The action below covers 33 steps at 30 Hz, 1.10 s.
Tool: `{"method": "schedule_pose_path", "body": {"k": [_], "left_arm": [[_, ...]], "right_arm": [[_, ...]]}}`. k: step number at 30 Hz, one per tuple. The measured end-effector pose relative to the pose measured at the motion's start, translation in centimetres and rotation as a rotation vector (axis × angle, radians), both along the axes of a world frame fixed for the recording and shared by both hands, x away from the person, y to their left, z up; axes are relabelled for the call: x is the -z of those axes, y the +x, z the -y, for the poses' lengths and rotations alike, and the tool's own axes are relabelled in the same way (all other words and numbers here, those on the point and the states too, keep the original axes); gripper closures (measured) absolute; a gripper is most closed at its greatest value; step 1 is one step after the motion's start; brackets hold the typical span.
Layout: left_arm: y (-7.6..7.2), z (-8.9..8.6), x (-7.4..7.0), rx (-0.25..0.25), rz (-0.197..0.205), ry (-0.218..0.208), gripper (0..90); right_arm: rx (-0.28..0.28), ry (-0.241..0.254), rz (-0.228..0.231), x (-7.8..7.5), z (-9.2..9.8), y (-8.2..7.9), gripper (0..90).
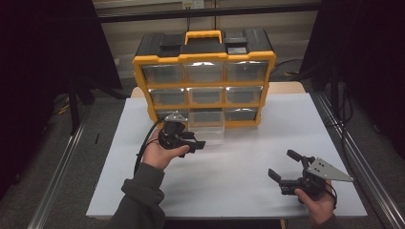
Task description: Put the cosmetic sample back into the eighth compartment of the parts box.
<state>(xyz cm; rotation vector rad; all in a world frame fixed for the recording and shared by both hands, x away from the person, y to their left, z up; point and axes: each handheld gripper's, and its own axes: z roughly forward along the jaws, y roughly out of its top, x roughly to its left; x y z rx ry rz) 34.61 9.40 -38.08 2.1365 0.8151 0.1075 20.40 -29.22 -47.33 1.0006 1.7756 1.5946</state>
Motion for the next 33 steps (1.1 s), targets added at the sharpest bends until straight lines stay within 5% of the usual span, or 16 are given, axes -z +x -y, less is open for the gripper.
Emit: {"method": "schedule_pose_path", "body": {"k": [33], "left_arm": [[2.1,0.2,-2.3,-0.051,0.005,-0.009,40.0]], "right_arm": [[-0.002,-0.001,0.000,0.0,-0.1,0.0,1.1]]}}
